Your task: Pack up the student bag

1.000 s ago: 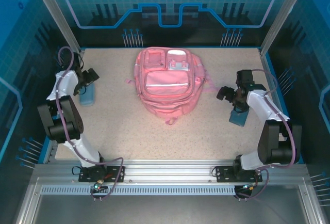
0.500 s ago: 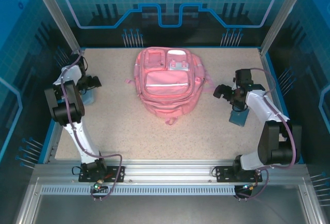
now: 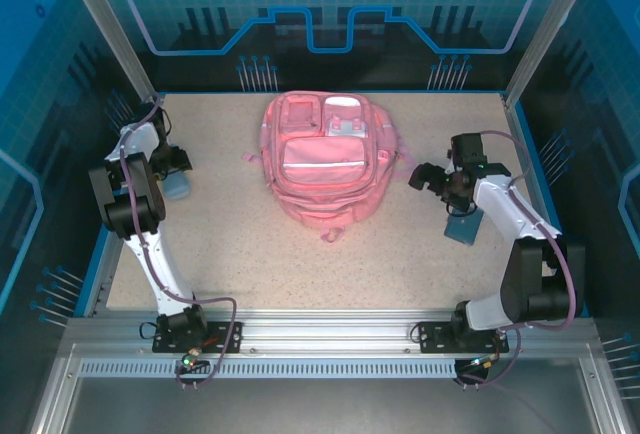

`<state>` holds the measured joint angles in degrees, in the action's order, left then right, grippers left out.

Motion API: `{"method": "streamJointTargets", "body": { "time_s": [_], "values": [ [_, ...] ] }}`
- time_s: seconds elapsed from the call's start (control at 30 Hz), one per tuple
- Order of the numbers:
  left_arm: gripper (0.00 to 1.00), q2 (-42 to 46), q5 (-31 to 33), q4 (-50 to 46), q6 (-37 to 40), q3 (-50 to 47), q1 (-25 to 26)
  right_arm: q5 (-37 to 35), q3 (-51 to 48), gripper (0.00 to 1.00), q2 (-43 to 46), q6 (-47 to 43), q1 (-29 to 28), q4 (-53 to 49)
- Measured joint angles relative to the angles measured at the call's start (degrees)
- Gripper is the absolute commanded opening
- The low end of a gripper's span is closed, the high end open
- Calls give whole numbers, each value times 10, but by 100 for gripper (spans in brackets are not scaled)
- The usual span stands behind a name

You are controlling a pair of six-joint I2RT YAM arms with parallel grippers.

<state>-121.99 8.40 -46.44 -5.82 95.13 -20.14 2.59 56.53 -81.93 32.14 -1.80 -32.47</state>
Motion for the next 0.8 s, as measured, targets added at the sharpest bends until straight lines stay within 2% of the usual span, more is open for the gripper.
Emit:
{"method": "streamJointTargets", "body": {
  "time_s": [0.13, 0.3, 0.57, 0.8],
  "values": [
    [63, 13, -31, -4, -30, -5, 3, 19, 0, 98, 7, 0, -9, 4],
    [64, 112, -84, 2, -80, -57, 38, 68, 2, 97, 8, -1, -55, 29],
    [64, 342, -179, 92, -229, -194, 162, 116, 31, 93, 8, 2, -222, 102],
    [65, 422, -218, 172, -381, -285, 263, 128, 73, 92, -24, 13, -369, 198]
  ]
}}
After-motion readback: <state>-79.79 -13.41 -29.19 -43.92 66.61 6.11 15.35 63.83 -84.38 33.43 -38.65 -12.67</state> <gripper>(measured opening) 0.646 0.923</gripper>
